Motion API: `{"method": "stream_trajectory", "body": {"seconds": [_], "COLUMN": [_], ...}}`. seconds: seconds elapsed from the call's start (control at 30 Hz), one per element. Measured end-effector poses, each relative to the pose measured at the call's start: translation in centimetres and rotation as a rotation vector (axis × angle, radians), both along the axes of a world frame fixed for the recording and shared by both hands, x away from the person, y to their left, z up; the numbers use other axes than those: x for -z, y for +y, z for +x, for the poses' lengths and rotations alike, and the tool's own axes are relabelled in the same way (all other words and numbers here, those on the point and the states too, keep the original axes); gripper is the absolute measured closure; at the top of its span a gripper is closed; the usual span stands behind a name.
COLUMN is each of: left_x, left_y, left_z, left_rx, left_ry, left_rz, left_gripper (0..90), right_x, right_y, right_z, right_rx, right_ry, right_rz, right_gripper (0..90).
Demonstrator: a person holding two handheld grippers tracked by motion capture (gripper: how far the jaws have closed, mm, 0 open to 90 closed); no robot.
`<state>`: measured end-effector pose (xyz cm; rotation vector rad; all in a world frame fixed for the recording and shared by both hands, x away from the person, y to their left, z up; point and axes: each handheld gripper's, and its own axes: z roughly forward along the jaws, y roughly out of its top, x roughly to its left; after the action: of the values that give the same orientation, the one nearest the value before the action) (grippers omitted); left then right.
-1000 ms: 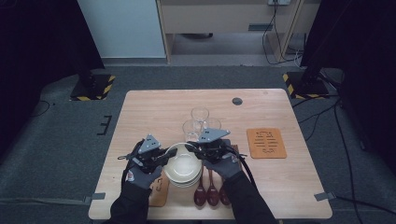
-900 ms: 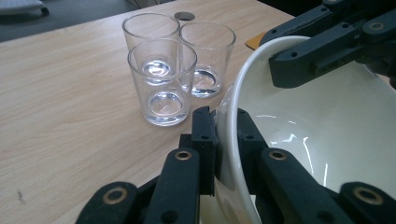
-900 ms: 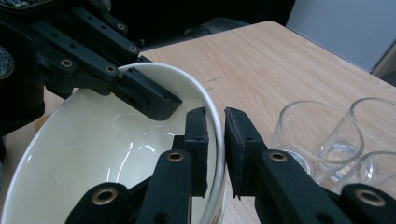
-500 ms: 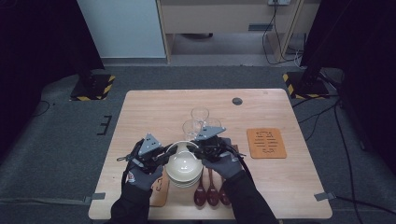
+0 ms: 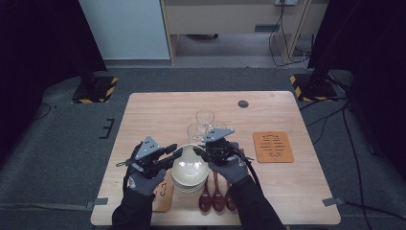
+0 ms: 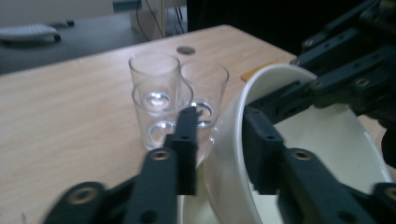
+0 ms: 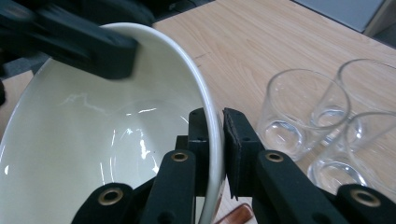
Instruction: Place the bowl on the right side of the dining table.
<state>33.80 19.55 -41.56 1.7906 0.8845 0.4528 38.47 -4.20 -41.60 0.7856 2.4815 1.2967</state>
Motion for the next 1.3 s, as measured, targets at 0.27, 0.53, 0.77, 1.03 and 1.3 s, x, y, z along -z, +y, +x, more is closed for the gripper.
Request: {"method": "stream_trajectory", "body": {"seconds": [0.27, 0.53, 0.77, 1.03, 1.3], "left_x": [-1.3, -1.3, 0.9, 4.3, 6.2], "left_y": [1.9, 4.0, 5.9, 7.5, 8.0], "left_z": [-0.6, -0.5, 0.6, 2.1, 3.0], "left_rx": [-0.06, -0.124, -0.213, -0.293, -0.336], "left_ry": [-0.08, -0.085, -0.012, 0.089, 0.158], "left_rz": [-0.08, -0.106, -0.073, 0.014, 0.109], "left_gripper": [37.9, 30.4, 25.2, 23.7, 20.2], "right_x": [-0.5, -1.2, -2.1, -2.9, -2.9], "right_y": [-1.1, -2.4, -3.8, -5.5, -7.1], "right_z": [0.1, 0.0, -0.1, -0.2, -0.3], "right_rx": [0.03, 0.066, 0.102, 0.143, 0.188], "right_ry": [-0.001, -0.019, -0.04, -0.058, -0.06], "right_rz": [0.042, 0.056, 0.071, 0.088, 0.094], "right_gripper": [82.0, 82.0, 81.9, 81.9, 81.8]}}
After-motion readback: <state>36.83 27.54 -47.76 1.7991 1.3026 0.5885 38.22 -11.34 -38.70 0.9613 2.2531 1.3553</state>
